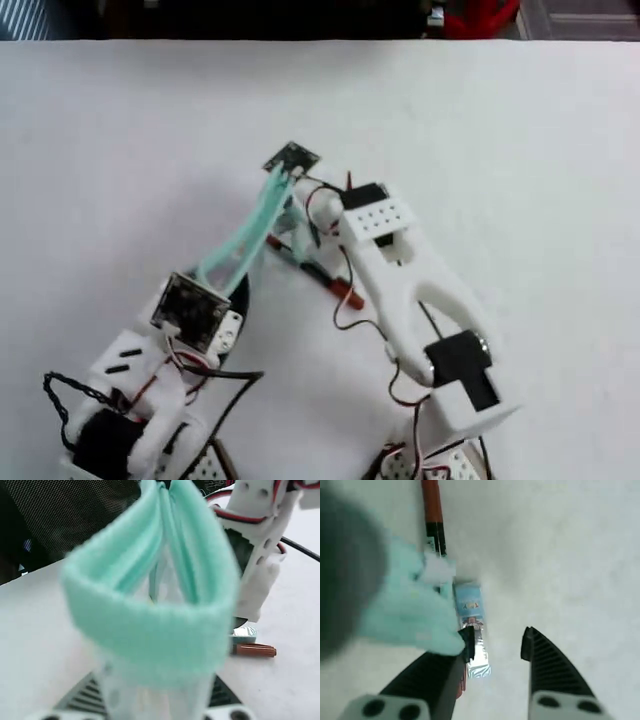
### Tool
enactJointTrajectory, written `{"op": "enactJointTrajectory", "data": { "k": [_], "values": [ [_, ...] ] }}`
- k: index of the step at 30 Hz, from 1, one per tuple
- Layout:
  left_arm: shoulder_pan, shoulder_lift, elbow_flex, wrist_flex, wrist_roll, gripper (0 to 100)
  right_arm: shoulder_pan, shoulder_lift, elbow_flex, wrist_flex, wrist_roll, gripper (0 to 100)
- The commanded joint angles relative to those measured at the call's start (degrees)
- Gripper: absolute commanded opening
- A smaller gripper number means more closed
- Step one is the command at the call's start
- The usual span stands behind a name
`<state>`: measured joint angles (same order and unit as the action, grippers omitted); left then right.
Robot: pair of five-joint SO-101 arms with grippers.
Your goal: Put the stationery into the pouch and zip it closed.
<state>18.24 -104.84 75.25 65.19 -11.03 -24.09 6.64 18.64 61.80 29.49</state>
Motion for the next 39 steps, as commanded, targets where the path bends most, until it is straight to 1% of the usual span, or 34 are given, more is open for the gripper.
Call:
{"op": "enactJointTrajectory", "data": {
  "k": [1, 4, 7, 12, 16, 18, 22, 27, 28, 32, 36, 39],
  "values": [
    [1.8, 0.1, -2.7, 1.8, -0.3, 2, -0.9, 0.8, -3.8, -0.8, -0.4, 16.6],
    [1.6, 0.1, -5.5, 4.7, 2.3, 2, -1.0, 1.6, -4.0, -1.1, -0.4, 16.6],
    [1.3, 0.1, -5.6, 4.7, 2.4, 2, -1.0, 2.7, -4.0, -1.3, -0.2, 16.6],
    [-4.1, 0.2, -5.5, 2.9, 2.6, 2, -0.1, 6.5, -4.0, -4.1, 0.1, 16.6],
    [-5.5, 0.2, -5.3, 2.9, 2.7, 2, -0.3, 8.7, -4.0, -4.2, 0.2, 16.3],
    [-5.5, 0.2, -4.0, 1.4, 2.7, 2, -0.4, 8.7, -4.0, -3.7, 0.2, 16.3],
    [-6.0, 0.2, 1.2, -4.9, 2.5, 2, -0.5, 5.5, -5.9, 0.3, 0.2, 16.3],
    [-14.5, 0.2, 4.4, -12.7, 3.0, 2, -0.6, 0.5, -6.3, 3.6, 0.2, 16.3],
    [-15.8, 0.2, 4.7, -13.5, 4.0, 2, -0.5, 0.0, -6.3, 3.8, 0.2, 16.3],
    [-19.0, 0.2, 4.7, -14.1, 9.4, 2, -0.7, 0.8, -6.3, 3.8, 0.2, 16.3],
    [-19.5, 0.2, 4.7, -14.1, 9.8, 2, -3.0, 3.5, -6.3, 3.6, 0.2, 16.3],
    [-19.5, 0.2, 4.7, -14.1, 9.8, 2, -3.5, 5.9, -6.8, 2.9, 0.2, 16.3]
  ]
}}
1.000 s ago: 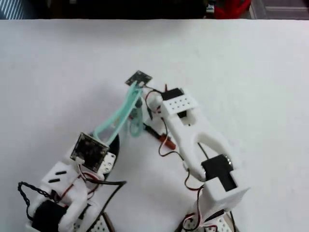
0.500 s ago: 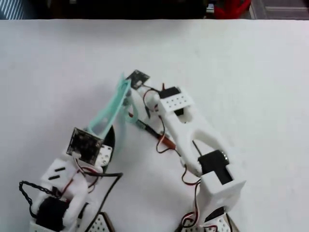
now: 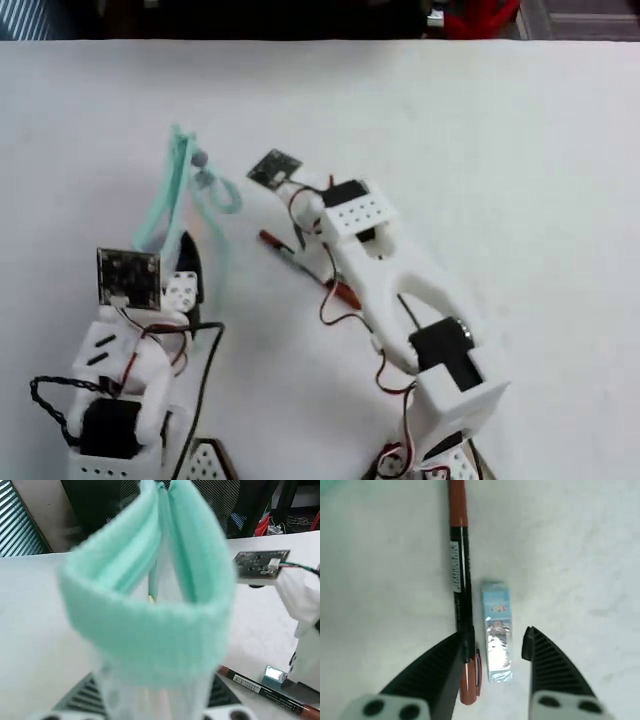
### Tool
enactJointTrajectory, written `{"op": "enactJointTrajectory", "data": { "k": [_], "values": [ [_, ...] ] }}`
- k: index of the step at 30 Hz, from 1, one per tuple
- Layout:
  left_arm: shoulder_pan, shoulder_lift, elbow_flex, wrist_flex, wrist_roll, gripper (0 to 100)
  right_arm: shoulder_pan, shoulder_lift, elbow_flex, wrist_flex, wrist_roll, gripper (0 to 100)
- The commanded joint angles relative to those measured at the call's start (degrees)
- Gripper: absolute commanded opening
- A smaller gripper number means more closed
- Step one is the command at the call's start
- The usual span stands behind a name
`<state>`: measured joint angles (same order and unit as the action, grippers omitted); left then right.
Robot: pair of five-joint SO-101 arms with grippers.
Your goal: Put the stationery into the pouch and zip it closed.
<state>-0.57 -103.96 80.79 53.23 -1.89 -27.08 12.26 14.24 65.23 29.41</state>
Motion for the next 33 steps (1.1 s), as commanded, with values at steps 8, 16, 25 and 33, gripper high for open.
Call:
{"op": "enactJointTrajectory", "data": {
  "k": [8, 16, 25, 33],
  "values": [
    [-0.6, -0.7, -0.6, -2.0, 0.6, 2, 1.3, 6.5, -3.6, -2.7, 0.3, 16.3],
    [-0.3, -0.7, -0.8, -2.0, 0.8, 2, 2.2, 8.7, -5.5, -2.7, 5.0, 3.6],
    [2.3, -0.6, -8.4, 0.2, 0.7, 2, 10.9, -11.7, -9.6, 5.1, 3.6, 1.8],
    [27.6, -0.6, -11.2, 9.8, -6.9, 2, 13.6, -46.0, -9.5, 5.8, -6.2, 1.8]
  ]
}}
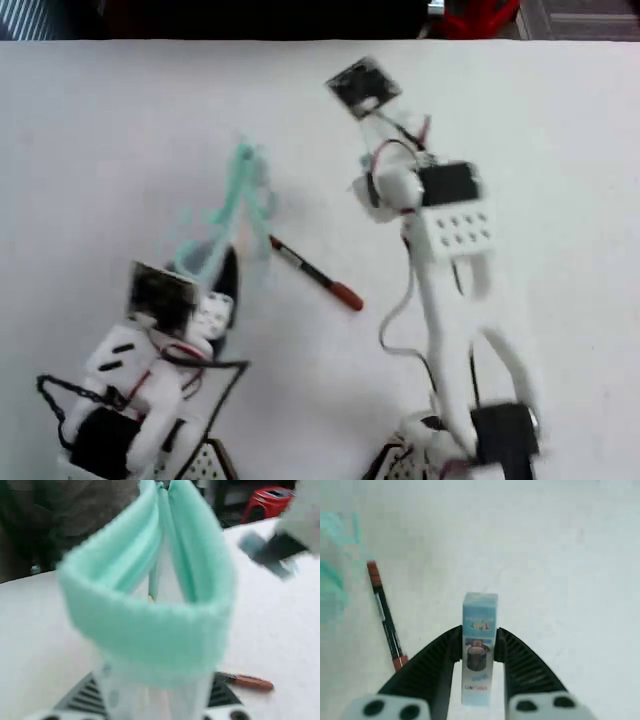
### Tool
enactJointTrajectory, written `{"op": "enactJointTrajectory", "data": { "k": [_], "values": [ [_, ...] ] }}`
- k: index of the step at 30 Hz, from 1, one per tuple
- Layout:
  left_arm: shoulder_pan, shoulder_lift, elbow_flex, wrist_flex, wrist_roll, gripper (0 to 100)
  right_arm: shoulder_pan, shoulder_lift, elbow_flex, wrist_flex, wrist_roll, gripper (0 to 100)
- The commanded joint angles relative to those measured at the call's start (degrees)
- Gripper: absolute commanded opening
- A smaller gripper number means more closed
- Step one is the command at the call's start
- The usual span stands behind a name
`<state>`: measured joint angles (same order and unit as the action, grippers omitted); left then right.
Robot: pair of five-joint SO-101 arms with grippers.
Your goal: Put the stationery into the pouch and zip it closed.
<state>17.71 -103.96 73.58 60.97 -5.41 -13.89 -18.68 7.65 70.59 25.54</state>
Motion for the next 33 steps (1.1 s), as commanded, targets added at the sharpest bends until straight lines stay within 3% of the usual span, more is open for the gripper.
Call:
{"op": "enactJointTrajectory", "data": {
  "k": [1, 5, 9, 15, 20, 24, 33],
  "values": [
    [11.2, -0.6, -4.0, 2.5, -3.8, 2, 0.3, -18.9, -2.9, 0.4, -2.8, 1.8],
    [12.2, -0.6, -3.9, 2.7, -3.6, 2, -3.0, -32.8, -3.2, 0.0, -2.9, 1.8],
    [12.5, -0.7, -3.0, 1.9, -3.5, 2, -11.3, -39.4, -3.3, -2.2, -3.1, 1.8],
    [11.1, -0.7, 3.0, -3.8, -3.8, 2, -20.4, -33.4, -4.9, -6.5, -11.3, 1.7],
    [2.6, -0.7, 4.8, -7.8, -3.6, 2, -28.1, -26.5, -11.9, -6.4, -16.1, 1.7],
    [0.1, -0.7, 4.9, -8.3, -3.6, 2, -33.6, -24.5, -12.6, -6.0, -18.8, 1.7],
    [0.0, -0.7, 7.4, -10.4, -3.6, 2, -36.4, -18.4, -10.9, -6.0, -18.7, 1.8]
  ]
}}
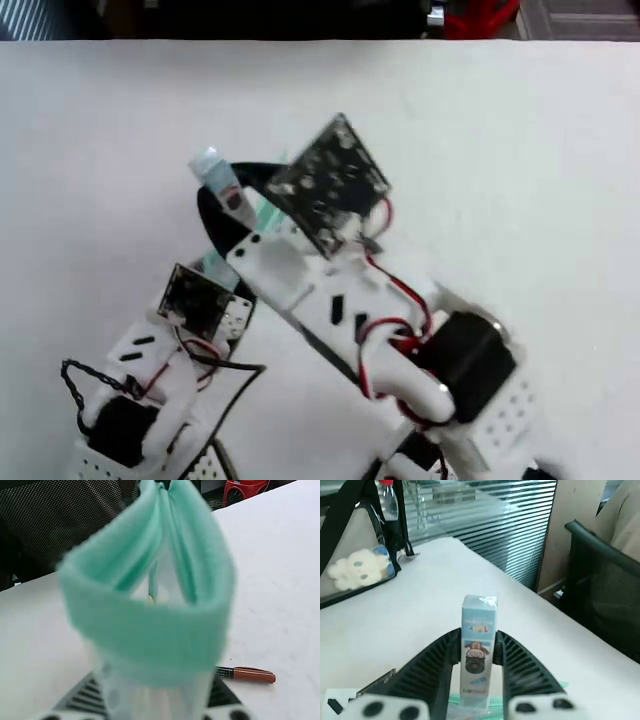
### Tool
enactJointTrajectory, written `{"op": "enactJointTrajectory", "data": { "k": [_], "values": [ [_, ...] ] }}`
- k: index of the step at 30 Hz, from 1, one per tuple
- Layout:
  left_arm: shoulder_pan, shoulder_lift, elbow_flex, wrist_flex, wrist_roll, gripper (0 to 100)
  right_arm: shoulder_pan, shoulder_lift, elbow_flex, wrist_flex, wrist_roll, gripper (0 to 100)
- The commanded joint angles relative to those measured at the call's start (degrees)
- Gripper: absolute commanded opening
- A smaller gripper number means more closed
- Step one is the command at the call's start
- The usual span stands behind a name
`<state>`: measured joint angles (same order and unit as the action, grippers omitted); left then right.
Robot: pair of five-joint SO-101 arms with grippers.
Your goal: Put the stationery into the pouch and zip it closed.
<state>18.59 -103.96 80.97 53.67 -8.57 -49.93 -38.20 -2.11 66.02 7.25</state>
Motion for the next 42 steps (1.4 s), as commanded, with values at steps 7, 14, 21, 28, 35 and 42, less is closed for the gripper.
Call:
{"op": "enactJointTrajectory", "data": {
  "k": [7, 14, 21, 28, 35, 42],
  "values": [
    [-0.9, -0.7, 1.0, -4.1, -0.4, 2, 1.4, 1.5, 5.7, -3.5, -0.4, 1.8],
    [-0.9, -0.7, 1.1, -4.2, -0.4, 2, 4.8, 1.5, 6.0, -2.2, -0.4, 1.8],
    [-0.9, -0.7, 1.2, -4.2, -0.4, 2, 5.1, 1.5, 9.9, -1.8, -0.5, 1.8],
    [-0.9, -0.7, 1.2, -4.2, -0.4, 2, 5.1, -1.0, 11.5, -1.9, -0.4, 1.8],
    [-0.9, -0.7, 1.2, -4.4, -0.4, 2, 5.0, -1.1, 21.0, -13.5, 0.0, 1.8],
    [-3.1, -0.7, 1.8, -4.6, 1.1, 15, 4.9, -0.8, 24.2, -20.3, -0.2, 1.8]
  ]
}}
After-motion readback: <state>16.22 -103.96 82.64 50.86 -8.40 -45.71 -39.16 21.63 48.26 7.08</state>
